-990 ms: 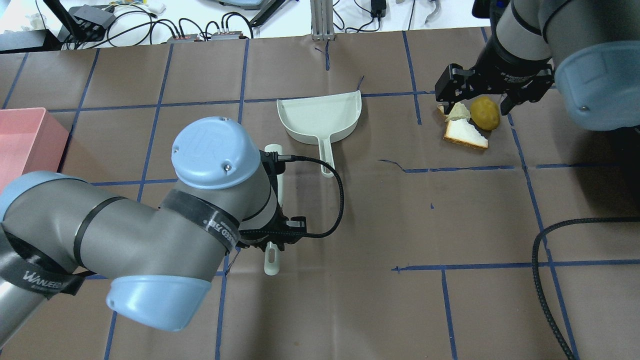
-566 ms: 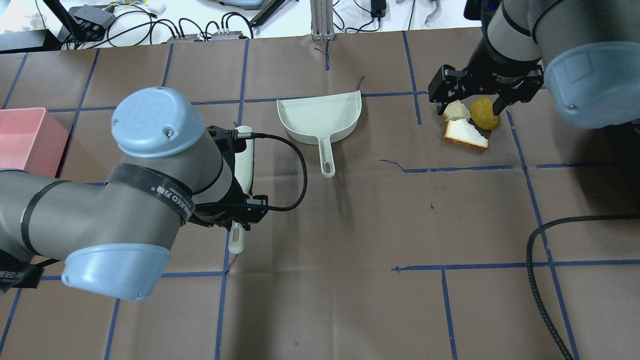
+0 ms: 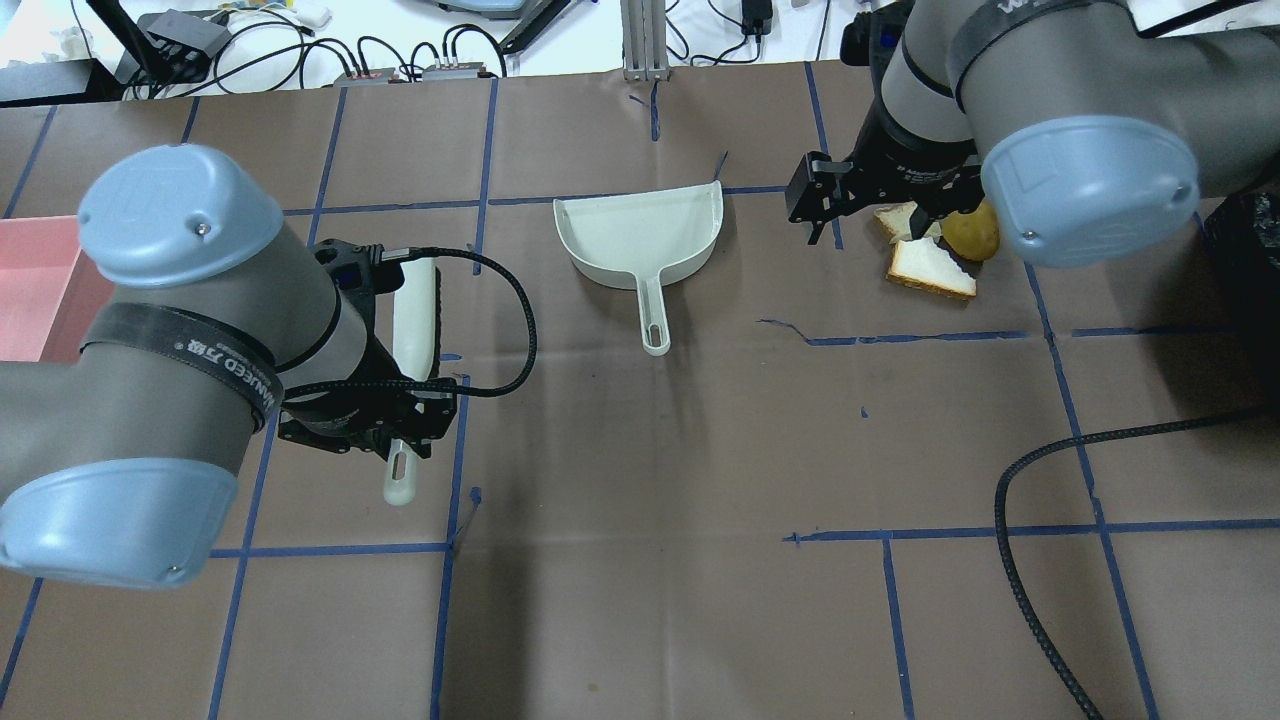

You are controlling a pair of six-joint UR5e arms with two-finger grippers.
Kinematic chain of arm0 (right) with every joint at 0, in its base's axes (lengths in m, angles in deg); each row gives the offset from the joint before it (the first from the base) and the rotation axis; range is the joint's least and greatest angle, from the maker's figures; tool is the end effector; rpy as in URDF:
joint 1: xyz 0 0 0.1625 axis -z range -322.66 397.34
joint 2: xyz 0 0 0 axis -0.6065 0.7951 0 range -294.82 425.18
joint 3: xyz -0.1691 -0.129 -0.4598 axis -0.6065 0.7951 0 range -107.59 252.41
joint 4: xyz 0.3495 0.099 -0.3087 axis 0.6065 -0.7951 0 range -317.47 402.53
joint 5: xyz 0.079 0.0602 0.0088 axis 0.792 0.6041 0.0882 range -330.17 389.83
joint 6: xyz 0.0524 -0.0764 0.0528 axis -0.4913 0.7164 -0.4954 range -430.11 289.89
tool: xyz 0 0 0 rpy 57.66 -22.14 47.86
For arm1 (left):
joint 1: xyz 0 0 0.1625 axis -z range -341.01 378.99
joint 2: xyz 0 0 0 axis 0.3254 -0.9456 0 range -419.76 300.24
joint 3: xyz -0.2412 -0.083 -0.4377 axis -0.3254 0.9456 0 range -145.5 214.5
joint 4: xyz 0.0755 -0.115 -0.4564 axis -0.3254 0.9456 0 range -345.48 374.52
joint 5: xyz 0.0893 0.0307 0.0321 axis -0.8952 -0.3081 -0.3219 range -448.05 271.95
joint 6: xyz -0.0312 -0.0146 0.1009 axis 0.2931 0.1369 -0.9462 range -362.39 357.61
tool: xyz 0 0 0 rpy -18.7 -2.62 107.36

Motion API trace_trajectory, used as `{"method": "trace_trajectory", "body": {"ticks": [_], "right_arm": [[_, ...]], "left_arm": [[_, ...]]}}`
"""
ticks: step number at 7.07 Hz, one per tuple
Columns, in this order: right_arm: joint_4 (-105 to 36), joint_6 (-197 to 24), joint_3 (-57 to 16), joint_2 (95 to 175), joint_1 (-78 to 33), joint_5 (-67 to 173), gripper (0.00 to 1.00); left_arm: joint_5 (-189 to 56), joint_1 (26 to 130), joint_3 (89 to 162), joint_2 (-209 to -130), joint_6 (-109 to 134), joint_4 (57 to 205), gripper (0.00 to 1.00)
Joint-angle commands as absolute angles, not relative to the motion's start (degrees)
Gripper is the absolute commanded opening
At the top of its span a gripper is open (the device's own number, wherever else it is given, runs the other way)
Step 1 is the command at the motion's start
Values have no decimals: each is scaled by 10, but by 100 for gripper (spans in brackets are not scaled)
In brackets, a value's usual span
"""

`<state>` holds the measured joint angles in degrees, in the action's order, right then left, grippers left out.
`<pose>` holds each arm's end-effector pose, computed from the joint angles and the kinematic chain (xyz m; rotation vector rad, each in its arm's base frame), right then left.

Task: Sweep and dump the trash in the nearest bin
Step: 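Move the right gripper to the white dustpan handle and grasp it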

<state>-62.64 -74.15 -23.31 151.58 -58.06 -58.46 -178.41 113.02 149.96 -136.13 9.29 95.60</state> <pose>0.1917 -0.5780 0.4981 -0.0392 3.0993 -0.1539 -0.1620 -0.4124 0.4494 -0.2083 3.1204 0.0774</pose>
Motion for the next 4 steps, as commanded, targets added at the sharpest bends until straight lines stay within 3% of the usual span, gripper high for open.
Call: {"method": "trace_trajectory", "body": {"ticks": [1,4], "right_arm": [[-639,-769,-232,1498,-608,-584,100],[-664,-799,-179,1425,-672,-585,100]], "left_arm": [[-1767,1115,1498,-1374,89,953,0],[-1764,1115,1500,-1391,28,915,0]]}}
